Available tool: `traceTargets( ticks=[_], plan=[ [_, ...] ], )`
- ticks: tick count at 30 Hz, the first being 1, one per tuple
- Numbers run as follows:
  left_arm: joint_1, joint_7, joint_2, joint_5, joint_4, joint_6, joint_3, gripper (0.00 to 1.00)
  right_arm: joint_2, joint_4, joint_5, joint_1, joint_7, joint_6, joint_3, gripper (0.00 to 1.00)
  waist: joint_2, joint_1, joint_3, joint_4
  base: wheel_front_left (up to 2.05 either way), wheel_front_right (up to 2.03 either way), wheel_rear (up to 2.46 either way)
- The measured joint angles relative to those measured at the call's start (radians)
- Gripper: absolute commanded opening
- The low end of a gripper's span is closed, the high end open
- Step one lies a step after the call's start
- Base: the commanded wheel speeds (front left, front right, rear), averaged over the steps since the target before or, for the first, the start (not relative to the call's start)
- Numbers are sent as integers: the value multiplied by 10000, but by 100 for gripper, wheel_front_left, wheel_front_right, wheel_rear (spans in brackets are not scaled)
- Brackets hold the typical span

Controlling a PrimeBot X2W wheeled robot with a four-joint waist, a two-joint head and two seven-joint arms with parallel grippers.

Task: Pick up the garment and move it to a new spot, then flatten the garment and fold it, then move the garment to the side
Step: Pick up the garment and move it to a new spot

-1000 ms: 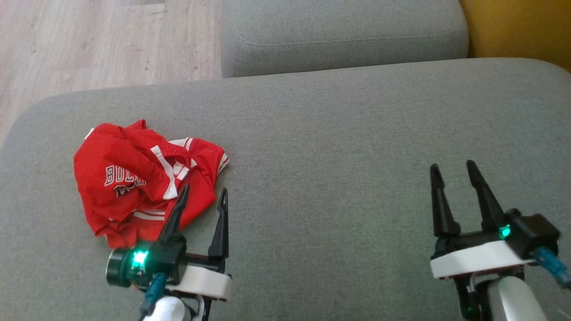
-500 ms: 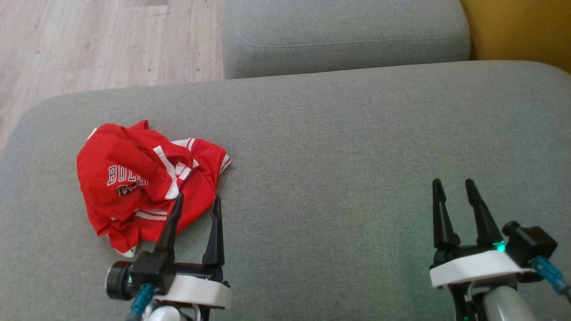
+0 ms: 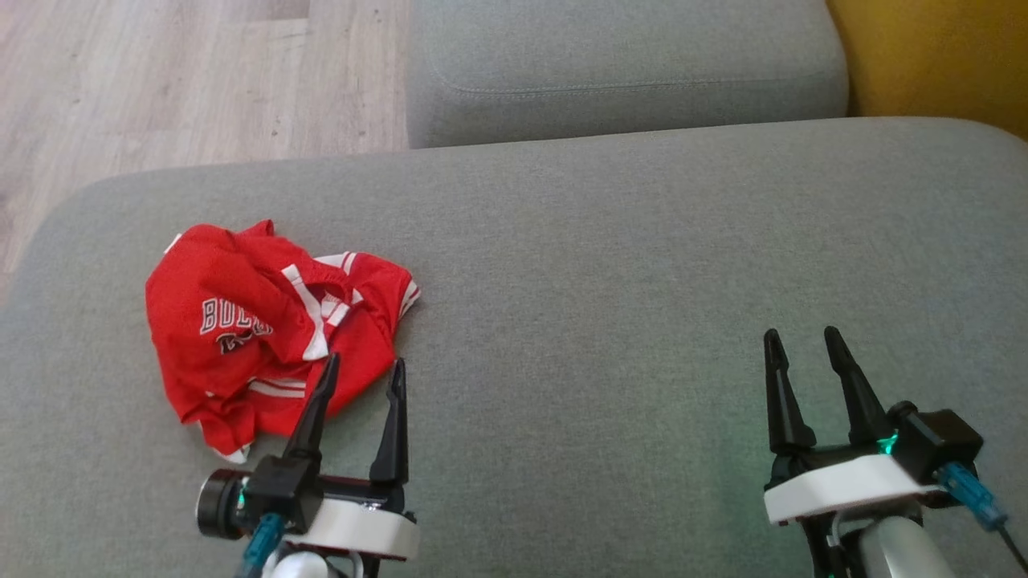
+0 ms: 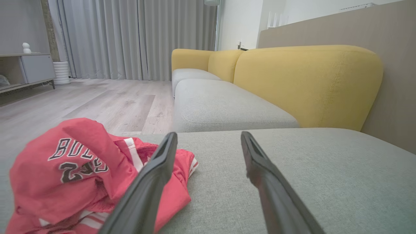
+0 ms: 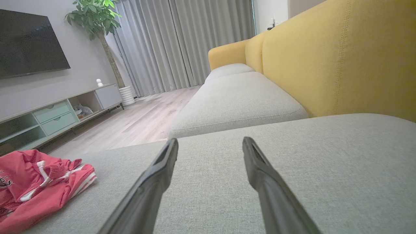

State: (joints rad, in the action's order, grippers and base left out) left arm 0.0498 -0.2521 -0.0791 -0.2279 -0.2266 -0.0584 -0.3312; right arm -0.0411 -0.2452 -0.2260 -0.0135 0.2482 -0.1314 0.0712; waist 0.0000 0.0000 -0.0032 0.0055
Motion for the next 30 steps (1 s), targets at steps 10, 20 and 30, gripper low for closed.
traceTargets(
  ticks=[10, 20, 30],
  plan=[
    [-86, -2, 119, 268, -171, 63, 489, 100, -6, 19, 0, 27, 27, 0, 307, 100, 0, 0, -117, 630, 0, 0, 0],
    [-388, -2, 171, 301, -274, -40, 1170, 100, -15, 90, 4, 103, 29, 0, 1064, 100, 0, 0, -297, 1791, 0, 0, 0],
    [-619, -2, 186, 443, -307, -35, 1455, 100, -21, 84, -29, 335, 29, 0, 1990, 100, 0, 0, -470, 3006, 0, 0, 0]
  ],
)
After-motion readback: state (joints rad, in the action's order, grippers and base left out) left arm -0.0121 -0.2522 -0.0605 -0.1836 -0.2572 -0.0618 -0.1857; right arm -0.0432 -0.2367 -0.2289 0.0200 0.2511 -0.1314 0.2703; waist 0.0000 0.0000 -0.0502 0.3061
